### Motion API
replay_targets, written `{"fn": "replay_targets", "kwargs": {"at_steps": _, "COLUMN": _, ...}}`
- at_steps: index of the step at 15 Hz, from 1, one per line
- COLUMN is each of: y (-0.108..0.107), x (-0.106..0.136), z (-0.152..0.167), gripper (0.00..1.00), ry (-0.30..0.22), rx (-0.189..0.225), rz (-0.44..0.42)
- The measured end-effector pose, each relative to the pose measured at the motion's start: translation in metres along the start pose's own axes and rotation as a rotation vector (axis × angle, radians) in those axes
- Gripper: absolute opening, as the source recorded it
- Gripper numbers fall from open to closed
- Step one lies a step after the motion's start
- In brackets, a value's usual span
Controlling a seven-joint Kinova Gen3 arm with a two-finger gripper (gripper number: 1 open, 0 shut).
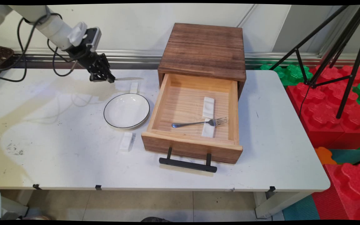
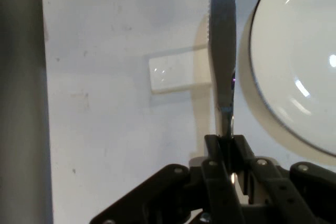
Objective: Place the picked object into the drawer
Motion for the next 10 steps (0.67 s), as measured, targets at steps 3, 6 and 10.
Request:
{"fn": "replay_targets", "kwargs": {"at_steps": 3, "y": 0.006, "x": 0.01, "z": -0.021, "gripper": 0.0, "ry": 0.032, "rx": -0.008, "rz": -0.022}}
{"fn": "replay_targets", "kwargs": {"at_steps": 6, "y": 0.013, "x": 0.025, "z": -0.041, "gripper": 0.0, "ry": 0.078, "rx": -0.009, "rz": -0.043}}
{"fn": "replay_targets", "kwargs": {"at_steps": 10, "y": 0.02, "x": 0.051, "z": -0.062, "gripper": 0.0, "ry": 0.144, "rx": -0.011, "rz": -0.066}}
